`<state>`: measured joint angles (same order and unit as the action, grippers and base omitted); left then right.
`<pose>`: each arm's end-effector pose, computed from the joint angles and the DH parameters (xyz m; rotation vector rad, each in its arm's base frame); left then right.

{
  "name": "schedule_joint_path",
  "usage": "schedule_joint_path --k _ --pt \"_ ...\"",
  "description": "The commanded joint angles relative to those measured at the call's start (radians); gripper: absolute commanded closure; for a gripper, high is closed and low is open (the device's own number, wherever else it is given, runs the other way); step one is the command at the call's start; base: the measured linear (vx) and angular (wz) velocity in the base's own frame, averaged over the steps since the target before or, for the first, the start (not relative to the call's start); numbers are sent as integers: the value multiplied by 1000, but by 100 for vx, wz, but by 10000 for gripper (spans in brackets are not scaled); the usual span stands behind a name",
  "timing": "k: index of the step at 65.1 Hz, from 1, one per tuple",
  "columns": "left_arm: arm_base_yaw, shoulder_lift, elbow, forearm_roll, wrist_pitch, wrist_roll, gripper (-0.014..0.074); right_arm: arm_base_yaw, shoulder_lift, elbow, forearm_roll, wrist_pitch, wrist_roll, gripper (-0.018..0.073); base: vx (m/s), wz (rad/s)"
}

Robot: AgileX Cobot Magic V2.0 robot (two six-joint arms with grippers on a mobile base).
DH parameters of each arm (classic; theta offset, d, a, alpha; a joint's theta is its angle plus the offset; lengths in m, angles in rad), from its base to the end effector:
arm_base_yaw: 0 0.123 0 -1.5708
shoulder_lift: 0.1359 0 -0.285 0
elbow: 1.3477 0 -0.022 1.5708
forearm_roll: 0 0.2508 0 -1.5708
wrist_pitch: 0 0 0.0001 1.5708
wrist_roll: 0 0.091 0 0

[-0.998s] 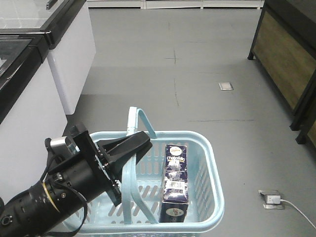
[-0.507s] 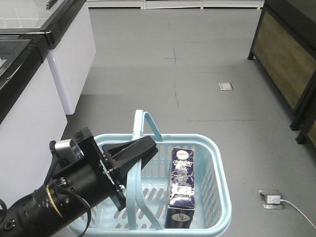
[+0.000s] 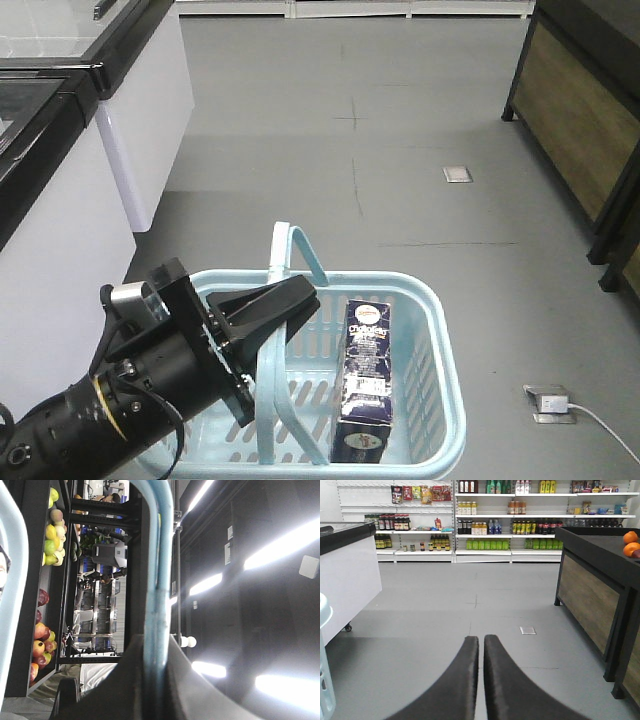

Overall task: Left arm holds basket, right arm returns cookies
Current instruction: 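Hold the basket steady in the left gripper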

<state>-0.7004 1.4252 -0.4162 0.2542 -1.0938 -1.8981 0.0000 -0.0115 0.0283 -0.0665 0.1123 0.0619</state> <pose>0.1811 -0.1792 0.2354 -0.7299 1.6905 -2.0913 0.0567 -0.0007 0.1941 0.0024 1.6125 -0.0092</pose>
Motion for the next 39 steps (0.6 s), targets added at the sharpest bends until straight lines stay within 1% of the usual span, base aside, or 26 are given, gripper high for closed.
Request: schedule_joint_path --k 1,15,39 --pt "-7 -36 -27 -23 -280 1 599 -1 -13 18 -8 -68 -4 565 0 0" --pt "-7 -36 -27 11 -280 -10 599 -1 -13 18 -8 -68 -4 565 0 0" --pt "-7 -36 -27 16 -280 -9 599 -1 -13 18 -8 -68 -4 565 0 0"
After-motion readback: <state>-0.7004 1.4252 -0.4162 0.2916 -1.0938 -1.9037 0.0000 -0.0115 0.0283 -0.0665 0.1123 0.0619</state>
